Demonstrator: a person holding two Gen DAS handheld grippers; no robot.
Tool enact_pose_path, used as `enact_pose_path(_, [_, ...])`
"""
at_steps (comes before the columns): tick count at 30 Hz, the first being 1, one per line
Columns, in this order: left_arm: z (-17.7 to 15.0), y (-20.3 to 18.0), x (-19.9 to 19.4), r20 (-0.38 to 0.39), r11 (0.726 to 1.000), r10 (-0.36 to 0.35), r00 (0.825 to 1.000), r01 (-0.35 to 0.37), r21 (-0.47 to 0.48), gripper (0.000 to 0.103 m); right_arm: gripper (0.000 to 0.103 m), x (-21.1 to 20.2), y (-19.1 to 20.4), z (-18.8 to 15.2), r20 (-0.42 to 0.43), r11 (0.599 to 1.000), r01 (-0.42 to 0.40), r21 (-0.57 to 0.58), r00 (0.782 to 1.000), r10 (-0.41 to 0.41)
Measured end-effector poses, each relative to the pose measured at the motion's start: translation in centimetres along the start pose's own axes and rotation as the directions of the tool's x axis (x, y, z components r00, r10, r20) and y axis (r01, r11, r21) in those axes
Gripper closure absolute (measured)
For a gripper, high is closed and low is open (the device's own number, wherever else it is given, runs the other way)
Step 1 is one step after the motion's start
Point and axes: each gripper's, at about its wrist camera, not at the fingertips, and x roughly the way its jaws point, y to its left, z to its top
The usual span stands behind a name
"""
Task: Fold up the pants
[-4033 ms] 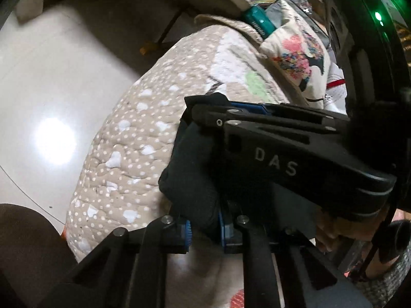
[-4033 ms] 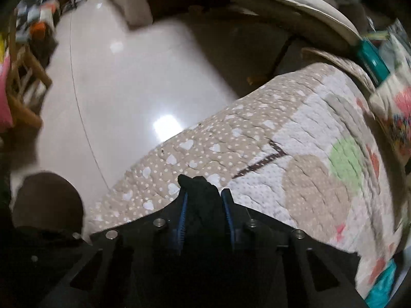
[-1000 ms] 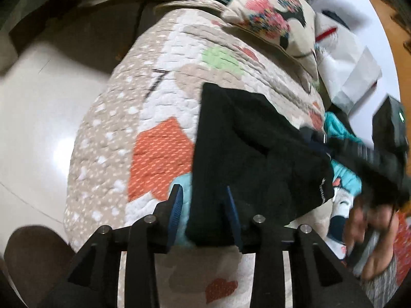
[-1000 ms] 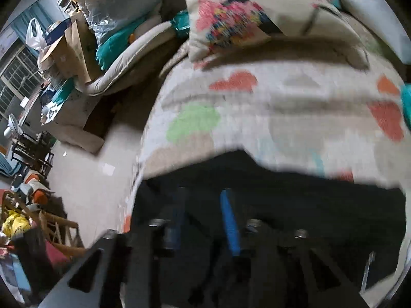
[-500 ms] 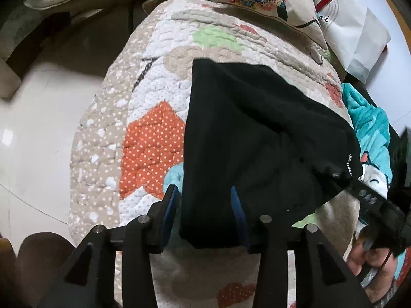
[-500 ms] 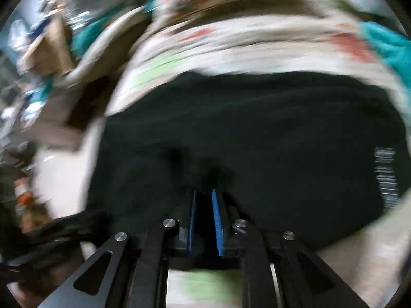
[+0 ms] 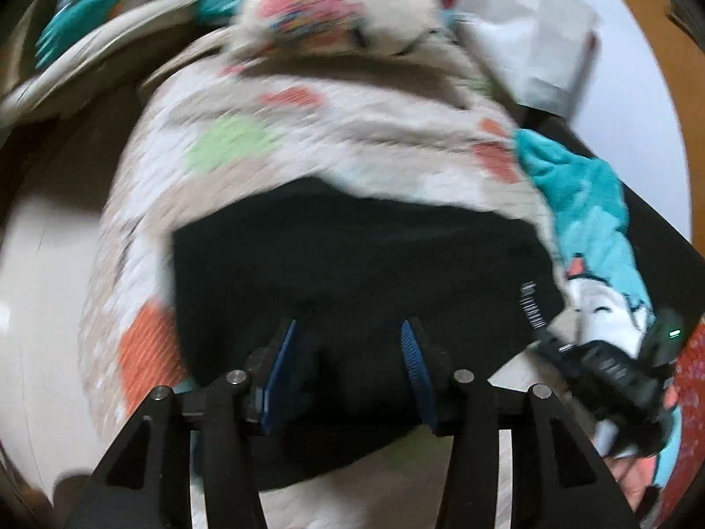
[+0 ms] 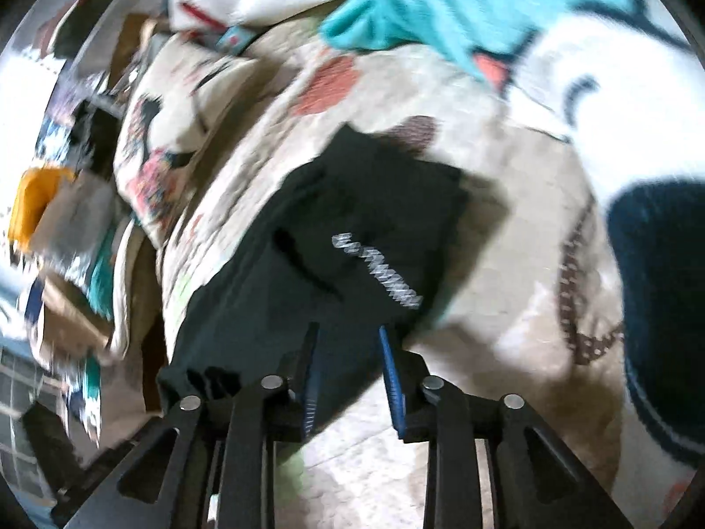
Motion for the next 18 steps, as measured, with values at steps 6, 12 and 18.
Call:
enact_pose_path(6, [4.7,-9.2,4.0,-0.032,0.965,-0.067,0.997,0.073,0.251,0.055,0.071,1.0,-1.4,0.0,0.055,0.999,0.04,0.011,0.998,-0.04])
enact_pose_path(12, [7.4,-15.0,11.1,-0.135,0.921,-0.091,0.987,0.135,0.366,0.055,0.064,2.4,-1.0,0.3,0.101,0.999,0.03,0.017,0.994,-0.031])
enact_pose_path(18, [9.7,-18.4,17.1,-0.231,0.91,-0.154,0.961,0.229,0.347,0.055,0.061,3.5,-0.7,1.2,0.128,0.999,-0.007,0.04,0.992,0.002])
